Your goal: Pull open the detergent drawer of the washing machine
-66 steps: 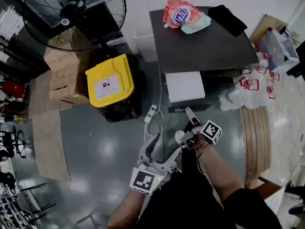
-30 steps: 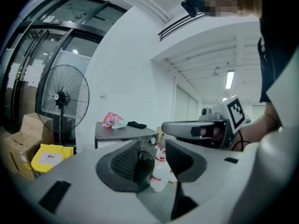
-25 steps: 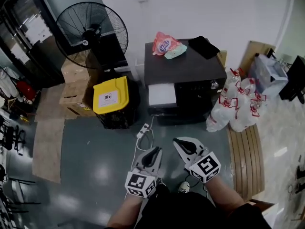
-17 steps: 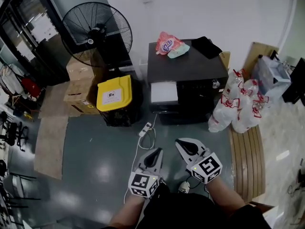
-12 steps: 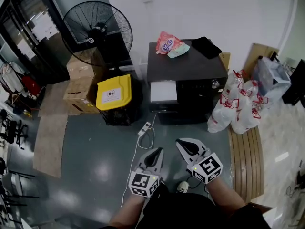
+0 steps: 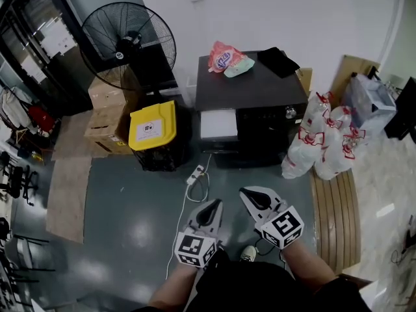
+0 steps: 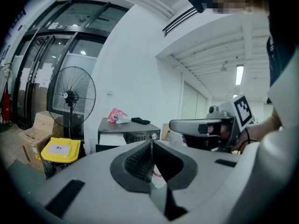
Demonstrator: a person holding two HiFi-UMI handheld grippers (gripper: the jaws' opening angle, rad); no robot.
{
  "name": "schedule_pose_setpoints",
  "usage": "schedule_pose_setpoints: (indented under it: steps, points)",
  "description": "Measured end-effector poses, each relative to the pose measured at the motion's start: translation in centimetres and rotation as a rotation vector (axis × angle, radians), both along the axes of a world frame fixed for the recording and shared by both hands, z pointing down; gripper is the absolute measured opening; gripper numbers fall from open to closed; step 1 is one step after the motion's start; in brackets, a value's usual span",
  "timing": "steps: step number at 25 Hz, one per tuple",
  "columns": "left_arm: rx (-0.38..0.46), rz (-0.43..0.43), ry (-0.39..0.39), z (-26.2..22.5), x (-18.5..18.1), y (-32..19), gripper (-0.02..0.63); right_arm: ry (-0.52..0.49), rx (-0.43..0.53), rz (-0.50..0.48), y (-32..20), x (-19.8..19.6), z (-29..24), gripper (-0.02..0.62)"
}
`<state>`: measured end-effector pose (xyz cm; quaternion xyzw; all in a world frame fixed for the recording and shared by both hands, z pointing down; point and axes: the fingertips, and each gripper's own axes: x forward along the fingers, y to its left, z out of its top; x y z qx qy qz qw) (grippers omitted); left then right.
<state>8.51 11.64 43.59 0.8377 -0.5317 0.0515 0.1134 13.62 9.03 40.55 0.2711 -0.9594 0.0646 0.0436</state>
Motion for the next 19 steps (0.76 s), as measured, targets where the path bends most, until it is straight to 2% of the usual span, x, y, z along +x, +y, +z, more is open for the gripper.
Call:
schedule_pose_setpoints:
  steps: [12, 19]
  points:
    - [-0.018, 0.026, -0.01, 0.2, 1.2, -1.4, 0.015, -0.012, -0.023, 0.028, -1.6, 1.3, 0.2, 0.003]
    - [-0.02, 0.035, -0.009, 0.5, 0.7, -1.6, 0.015, -0.016, -0.022, 0.041, -1.9, 1.0, 0.4, 0.003]
